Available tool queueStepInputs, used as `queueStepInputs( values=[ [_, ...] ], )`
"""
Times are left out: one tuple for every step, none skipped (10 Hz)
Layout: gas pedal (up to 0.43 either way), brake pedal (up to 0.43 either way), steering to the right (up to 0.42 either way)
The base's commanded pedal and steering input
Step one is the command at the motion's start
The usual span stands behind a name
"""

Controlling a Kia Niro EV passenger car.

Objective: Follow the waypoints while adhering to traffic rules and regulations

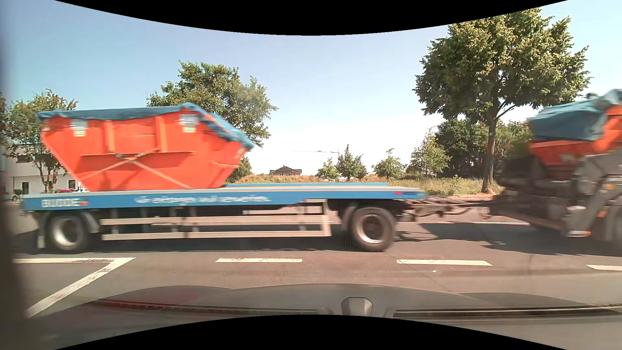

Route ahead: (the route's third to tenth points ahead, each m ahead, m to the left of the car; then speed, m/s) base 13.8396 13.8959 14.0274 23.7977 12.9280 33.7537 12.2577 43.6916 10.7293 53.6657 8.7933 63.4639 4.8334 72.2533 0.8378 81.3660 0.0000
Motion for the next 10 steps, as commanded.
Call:
queueStepInputs(
  values=[
    [0.000, 0.317, 0.016],
    [0.000, 0.305, 0.016],
    [0.000, 0.317, 0.016],
    [0.000, 0.305, 0.016],
    [0.000, 0.305, 0.016],
    [0.000, 0.329, 0.016],
    [0.000, 0.311, 0.016],
    [0.000, 0.305, 0.016],
    [0.000, 0.293, 0.016],
    [0.000, 0.329, 0.016]
  ],
)
